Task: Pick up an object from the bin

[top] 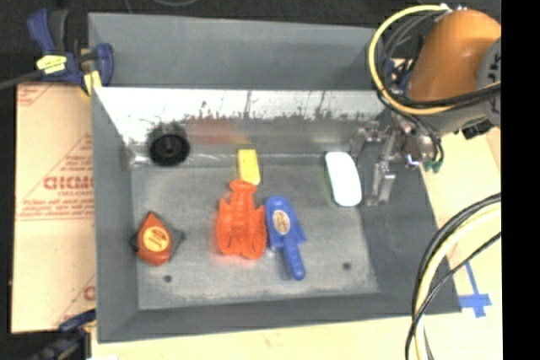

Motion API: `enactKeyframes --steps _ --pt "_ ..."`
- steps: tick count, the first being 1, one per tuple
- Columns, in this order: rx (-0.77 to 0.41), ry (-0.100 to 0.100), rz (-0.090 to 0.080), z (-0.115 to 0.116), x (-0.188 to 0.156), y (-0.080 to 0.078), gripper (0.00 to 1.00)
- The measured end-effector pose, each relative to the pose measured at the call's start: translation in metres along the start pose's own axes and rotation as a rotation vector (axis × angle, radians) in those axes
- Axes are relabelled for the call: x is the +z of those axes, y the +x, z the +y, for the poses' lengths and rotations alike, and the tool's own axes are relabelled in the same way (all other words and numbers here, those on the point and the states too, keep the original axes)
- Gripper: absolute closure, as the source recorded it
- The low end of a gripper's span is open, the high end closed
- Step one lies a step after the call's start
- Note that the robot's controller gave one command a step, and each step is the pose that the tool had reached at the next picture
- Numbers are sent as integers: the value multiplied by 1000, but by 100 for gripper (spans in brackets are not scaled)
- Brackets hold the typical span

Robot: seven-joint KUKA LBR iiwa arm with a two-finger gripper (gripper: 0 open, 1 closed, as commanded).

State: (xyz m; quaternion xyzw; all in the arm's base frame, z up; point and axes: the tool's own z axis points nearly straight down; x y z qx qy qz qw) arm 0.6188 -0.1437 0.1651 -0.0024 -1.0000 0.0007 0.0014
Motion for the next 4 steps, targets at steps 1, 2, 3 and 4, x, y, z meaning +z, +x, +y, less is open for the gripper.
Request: enactKeyframes --steps 1,2,3,4 --pt "-3 1 -7 0 -5 -1 0" --pt "-122 6 -16 37 31 -20 0" --pt "-360 0 -10 60 84 -23 0" --pt "-218 0 -8 95 89 -15 0"
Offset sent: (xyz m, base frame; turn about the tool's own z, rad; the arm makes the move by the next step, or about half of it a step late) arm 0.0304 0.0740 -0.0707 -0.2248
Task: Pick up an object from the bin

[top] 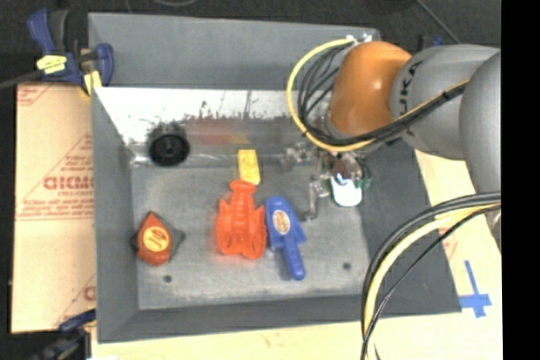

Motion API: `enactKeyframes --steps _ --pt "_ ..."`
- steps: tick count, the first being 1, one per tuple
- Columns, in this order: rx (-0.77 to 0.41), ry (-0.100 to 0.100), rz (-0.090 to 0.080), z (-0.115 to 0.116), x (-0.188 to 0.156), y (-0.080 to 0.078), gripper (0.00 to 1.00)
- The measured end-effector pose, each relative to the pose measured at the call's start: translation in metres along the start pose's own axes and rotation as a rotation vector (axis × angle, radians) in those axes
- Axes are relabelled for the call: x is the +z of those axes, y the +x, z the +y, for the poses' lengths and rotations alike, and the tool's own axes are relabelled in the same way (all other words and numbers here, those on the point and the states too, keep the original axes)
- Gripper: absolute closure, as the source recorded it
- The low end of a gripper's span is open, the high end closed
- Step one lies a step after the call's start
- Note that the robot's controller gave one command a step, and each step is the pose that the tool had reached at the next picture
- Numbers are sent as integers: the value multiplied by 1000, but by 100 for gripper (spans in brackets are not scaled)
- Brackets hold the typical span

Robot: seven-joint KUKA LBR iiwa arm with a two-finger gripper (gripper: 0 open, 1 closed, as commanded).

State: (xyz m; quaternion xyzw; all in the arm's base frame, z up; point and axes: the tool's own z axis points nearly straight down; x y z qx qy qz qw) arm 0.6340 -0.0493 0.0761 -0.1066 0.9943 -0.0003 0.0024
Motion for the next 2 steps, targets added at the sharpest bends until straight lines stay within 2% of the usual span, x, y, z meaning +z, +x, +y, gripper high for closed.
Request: enactKeyframes --steps 1,2 --pt "-103 -1 2 21 3 4 0" --pt "-215 -1 2 32 4 8 0"
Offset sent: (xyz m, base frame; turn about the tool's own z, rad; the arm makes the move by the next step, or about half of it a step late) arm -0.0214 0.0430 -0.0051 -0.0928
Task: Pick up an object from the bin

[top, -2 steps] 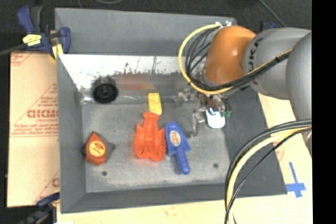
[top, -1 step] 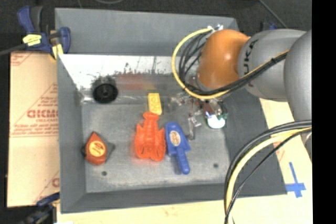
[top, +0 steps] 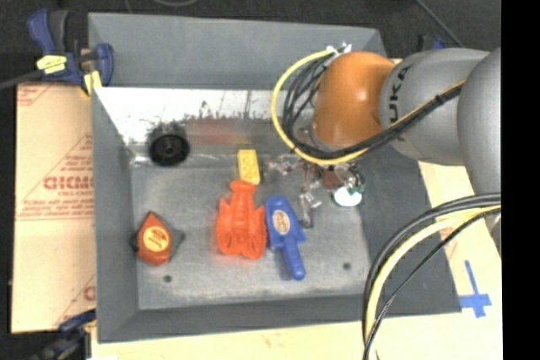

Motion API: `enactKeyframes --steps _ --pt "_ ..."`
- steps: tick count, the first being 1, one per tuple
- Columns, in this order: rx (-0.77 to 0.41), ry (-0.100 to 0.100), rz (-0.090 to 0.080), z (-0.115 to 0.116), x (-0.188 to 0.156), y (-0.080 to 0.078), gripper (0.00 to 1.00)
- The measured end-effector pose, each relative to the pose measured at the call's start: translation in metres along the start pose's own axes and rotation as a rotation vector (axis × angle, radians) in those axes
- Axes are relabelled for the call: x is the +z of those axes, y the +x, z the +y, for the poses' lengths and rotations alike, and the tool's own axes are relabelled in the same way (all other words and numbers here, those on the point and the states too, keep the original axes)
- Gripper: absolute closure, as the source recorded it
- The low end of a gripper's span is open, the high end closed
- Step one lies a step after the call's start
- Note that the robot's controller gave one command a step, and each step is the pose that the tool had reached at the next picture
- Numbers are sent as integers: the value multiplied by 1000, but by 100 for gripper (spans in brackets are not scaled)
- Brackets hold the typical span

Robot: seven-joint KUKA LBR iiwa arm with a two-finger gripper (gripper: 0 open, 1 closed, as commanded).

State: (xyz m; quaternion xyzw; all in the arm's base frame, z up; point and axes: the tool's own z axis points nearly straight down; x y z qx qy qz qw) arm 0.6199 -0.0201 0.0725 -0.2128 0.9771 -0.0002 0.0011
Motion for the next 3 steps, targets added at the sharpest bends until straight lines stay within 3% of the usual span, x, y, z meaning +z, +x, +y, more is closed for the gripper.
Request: enactKeyframes --steps 1,2,3 --pt "121 -1 0 18 1 0 0" --pt "-76 1 -1 40 1 6 0" --pt "-12 0 0 73 -2 44 100"
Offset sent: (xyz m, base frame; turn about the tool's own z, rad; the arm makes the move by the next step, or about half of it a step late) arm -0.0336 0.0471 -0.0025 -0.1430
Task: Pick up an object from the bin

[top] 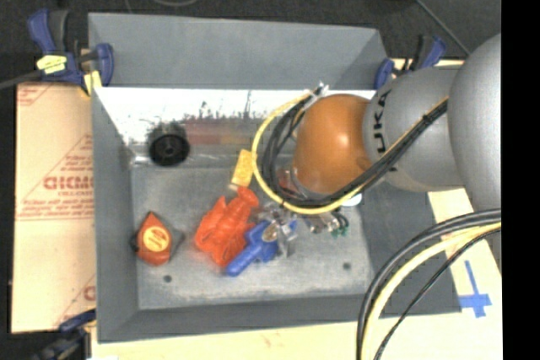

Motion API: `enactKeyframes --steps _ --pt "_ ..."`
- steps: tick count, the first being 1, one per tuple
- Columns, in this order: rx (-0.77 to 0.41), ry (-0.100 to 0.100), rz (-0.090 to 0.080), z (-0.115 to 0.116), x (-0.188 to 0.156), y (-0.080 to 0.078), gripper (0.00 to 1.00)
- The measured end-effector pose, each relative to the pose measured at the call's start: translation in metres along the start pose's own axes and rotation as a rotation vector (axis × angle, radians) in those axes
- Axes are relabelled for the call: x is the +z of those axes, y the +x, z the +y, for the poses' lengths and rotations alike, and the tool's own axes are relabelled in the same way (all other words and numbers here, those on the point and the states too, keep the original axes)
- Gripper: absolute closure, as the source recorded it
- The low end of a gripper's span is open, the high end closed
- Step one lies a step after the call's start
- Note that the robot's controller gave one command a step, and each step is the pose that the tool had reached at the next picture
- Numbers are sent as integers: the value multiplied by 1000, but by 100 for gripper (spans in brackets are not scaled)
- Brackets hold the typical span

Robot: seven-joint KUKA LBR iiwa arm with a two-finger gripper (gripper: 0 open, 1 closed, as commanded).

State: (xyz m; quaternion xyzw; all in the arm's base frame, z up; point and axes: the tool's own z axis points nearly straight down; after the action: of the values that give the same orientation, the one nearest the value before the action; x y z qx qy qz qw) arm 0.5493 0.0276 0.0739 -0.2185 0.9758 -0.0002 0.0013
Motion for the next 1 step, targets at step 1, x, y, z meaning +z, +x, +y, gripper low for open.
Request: enactKeyframes --steps 1 --pt "-3 1 0 0 0 0 100"
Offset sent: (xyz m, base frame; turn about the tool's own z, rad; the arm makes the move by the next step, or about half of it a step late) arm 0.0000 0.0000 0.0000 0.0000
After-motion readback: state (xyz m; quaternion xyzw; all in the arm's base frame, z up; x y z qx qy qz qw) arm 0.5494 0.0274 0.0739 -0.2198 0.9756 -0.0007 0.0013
